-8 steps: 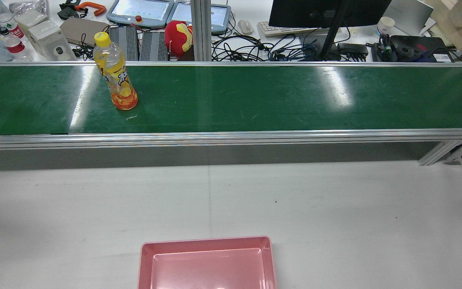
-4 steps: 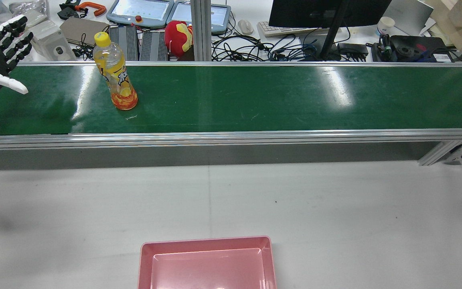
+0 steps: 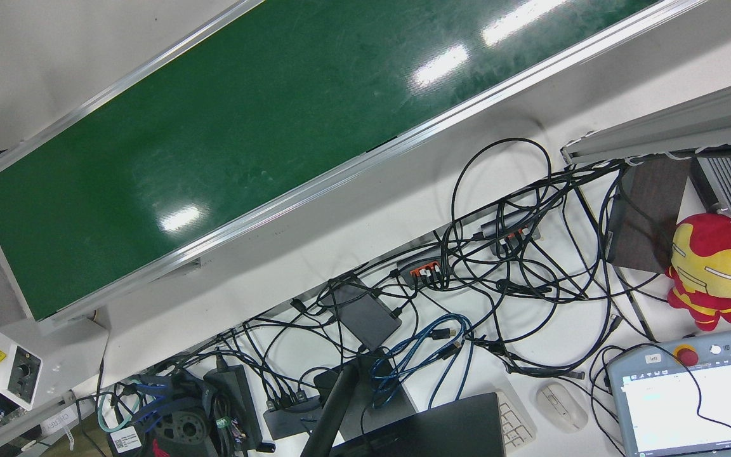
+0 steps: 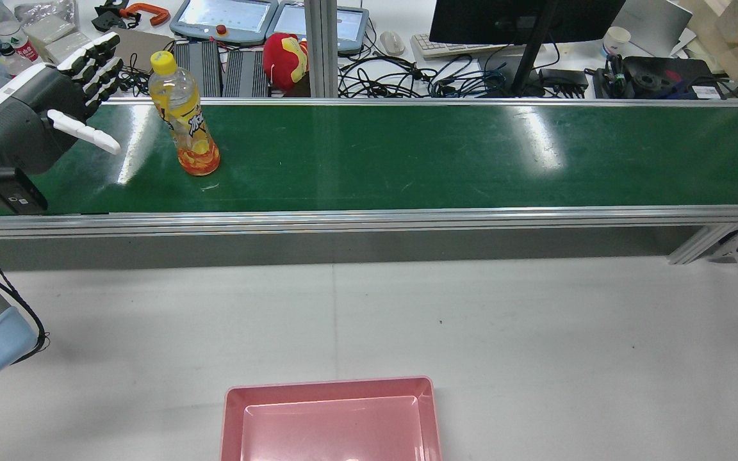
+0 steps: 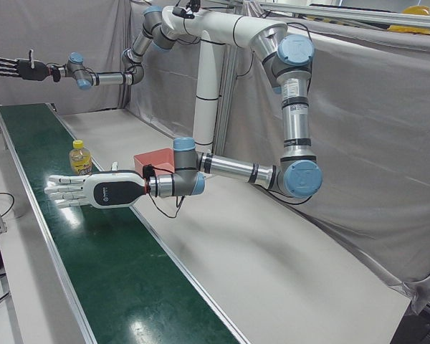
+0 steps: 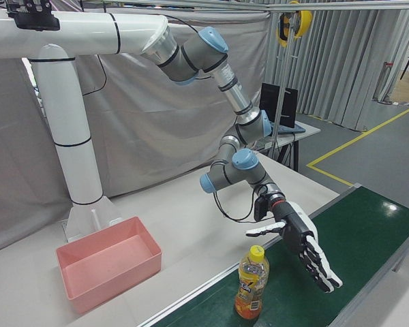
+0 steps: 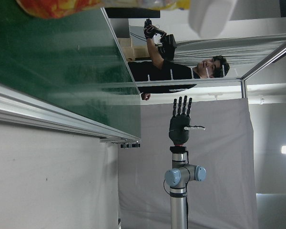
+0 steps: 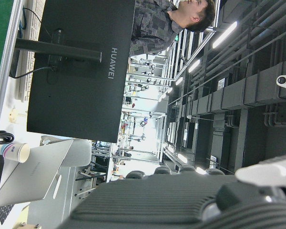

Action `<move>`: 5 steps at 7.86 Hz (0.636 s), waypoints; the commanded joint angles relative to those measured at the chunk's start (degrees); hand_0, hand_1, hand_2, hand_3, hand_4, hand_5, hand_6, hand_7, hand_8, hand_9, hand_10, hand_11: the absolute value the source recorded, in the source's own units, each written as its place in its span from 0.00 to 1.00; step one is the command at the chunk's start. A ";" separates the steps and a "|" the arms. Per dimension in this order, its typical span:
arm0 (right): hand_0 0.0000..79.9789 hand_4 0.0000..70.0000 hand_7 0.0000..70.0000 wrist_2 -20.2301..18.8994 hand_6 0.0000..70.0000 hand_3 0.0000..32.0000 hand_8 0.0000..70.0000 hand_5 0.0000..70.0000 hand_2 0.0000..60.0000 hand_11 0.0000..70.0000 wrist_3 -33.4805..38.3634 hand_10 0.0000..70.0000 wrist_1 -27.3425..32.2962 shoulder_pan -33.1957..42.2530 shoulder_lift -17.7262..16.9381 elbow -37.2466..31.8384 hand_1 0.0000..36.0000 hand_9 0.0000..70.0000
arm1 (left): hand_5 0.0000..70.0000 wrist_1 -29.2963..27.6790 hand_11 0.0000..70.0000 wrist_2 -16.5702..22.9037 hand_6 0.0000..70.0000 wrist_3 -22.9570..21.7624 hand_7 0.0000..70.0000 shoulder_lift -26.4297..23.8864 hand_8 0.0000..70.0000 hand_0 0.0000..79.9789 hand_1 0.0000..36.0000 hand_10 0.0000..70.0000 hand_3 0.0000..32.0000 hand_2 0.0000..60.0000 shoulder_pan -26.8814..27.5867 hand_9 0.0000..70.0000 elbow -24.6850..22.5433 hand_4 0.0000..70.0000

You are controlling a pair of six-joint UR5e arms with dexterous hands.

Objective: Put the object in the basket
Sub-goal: 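Move the left hand toward the yellow-capped bottle on the conveyor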

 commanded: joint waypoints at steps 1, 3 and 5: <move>0.00 0.00 0.00 0.02 0.00 0.00 0.00 0.00 0.00 0.00 0.00 0.00 -0.02 0.00 0.00 0.00 0.00 0.00 | 0.21 1.58 0.04 -3.32 0.00 1.49 0.00 -2.62 0.05 1.00 0.31 0.00 0.00 0.00 2.51 0.05 1.09 0.06; 0.00 0.00 0.00 0.02 0.00 0.00 0.00 0.00 0.00 0.00 0.00 0.00 -0.02 0.00 0.00 0.00 0.00 0.00 | 0.23 1.75 0.01 -3.42 0.00 1.49 0.00 -5.86 0.05 1.00 0.30 0.00 0.00 0.00 4.20 0.05 4.06 0.07; 0.00 0.00 0.00 0.02 0.00 0.00 0.00 0.00 0.00 0.00 0.00 0.00 -0.02 0.00 0.00 0.00 0.00 0.00 | 0.22 1.67 0.02 -3.42 0.00 1.49 0.00 -7.80 0.05 1.00 0.29 0.00 0.01 0.00 4.29 0.05 5.91 0.05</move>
